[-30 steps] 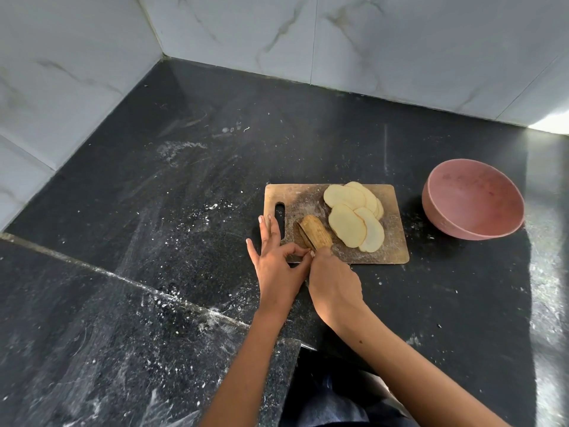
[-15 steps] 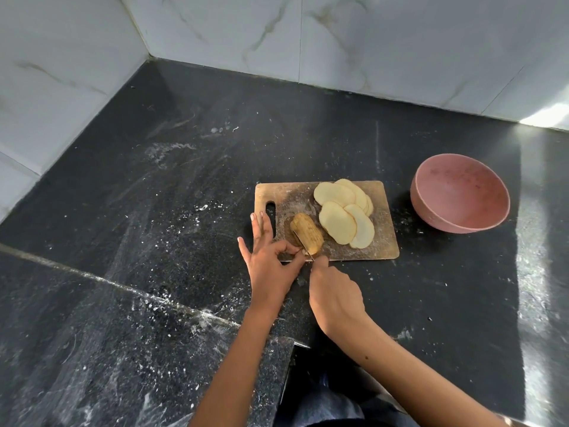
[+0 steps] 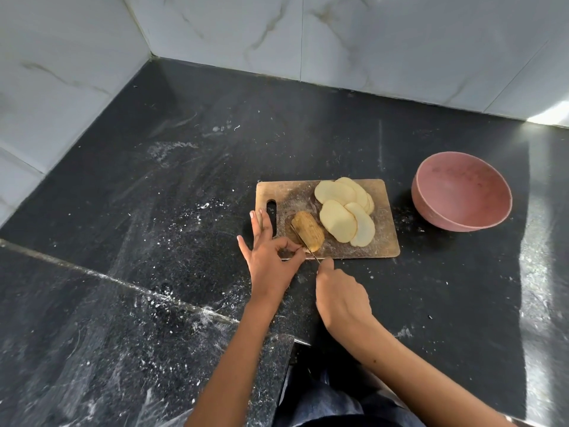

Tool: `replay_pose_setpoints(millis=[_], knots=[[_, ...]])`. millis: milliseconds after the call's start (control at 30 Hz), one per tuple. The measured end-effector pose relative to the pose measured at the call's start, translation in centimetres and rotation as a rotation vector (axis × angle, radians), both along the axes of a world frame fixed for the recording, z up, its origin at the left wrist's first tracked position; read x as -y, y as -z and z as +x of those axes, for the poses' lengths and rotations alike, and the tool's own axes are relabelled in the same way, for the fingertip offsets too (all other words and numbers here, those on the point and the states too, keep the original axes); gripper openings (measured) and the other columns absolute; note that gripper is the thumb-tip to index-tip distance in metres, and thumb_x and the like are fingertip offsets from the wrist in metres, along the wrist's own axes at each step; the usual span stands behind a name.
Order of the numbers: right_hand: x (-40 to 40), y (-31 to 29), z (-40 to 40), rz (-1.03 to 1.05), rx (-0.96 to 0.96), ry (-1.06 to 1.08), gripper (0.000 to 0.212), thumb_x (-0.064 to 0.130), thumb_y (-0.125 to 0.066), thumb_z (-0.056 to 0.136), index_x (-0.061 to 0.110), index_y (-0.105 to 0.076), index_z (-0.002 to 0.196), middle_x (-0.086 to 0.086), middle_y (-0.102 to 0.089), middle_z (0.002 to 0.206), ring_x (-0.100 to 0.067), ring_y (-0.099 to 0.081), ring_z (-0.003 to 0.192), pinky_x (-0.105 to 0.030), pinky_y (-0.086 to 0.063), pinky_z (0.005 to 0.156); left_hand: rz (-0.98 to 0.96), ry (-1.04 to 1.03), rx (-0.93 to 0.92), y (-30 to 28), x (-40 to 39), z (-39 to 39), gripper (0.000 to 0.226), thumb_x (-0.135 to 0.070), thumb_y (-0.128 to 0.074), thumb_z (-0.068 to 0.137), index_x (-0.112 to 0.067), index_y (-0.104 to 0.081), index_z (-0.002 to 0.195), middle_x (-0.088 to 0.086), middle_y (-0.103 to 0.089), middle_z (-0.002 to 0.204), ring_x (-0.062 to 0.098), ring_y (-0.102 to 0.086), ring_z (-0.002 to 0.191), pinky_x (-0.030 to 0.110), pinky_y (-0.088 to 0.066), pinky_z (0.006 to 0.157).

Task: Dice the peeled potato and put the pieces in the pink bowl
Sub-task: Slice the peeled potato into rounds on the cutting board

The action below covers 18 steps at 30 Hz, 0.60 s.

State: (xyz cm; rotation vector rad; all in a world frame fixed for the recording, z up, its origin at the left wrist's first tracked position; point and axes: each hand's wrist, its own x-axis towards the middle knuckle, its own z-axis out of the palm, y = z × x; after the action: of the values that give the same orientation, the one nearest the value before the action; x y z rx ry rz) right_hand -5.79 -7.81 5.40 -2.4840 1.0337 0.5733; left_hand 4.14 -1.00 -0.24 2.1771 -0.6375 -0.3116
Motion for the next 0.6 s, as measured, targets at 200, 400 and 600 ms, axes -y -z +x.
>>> replay_pose_setpoints(millis=[200, 400, 600], knots=[[0.1, 0.1, -0.2, 0.007, 0.016, -0.019, 0.045, -0.003, -0.035, 0.094, 0.004, -0.029, 0.137, -0.013, -0.062, 0.116, -0.032, -0.061, 0.104, -0.035, -0.037, 0.070, -0.019, 0.135, 0.136, -1.5, -1.0, 3.3, 0.032, -0.017, -0.076, 0.079, -0.033, -0.070, 0.106, -0.011, -0.025, 0.152, 0.007, -0.010, 0.146, 0.046, 0.009, 0.117], [0.4, 0.4, 0.0, 0.037, 0.007, 0.012, 0.044, -0.002, -0.033, 0.094, 0.007, -0.028, 0.136, -0.016, -0.061, 0.116, -0.034, -0.060, 0.104, -0.037, -0.037, 0.071, 0.131, 0.834, 0.415, -2.6, 1.9, 7.3, 0.049, 0.010, -0.068, 0.078, -0.014, -0.065, 0.121, -0.002, -0.057, 0.132, 0.017, -0.049, 0.129, 0.047, -0.033, 0.113], [0.6, 0.1, 0.2, 0.046, -0.026, 0.021, 0.050, -0.003, -0.033, 0.093, 0.007, -0.022, 0.142, -0.016, -0.060, 0.120, -0.034, -0.058, 0.108, -0.037, -0.036, 0.072, 0.212, 1.007, 0.403, -3.4, 3.0, 9.4, 0.043, 0.007, -0.068, 0.081, -0.016, -0.068, 0.117, -0.005, -0.062, 0.124, 0.009, -0.056, 0.120, 0.038, -0.045, 0.105]])
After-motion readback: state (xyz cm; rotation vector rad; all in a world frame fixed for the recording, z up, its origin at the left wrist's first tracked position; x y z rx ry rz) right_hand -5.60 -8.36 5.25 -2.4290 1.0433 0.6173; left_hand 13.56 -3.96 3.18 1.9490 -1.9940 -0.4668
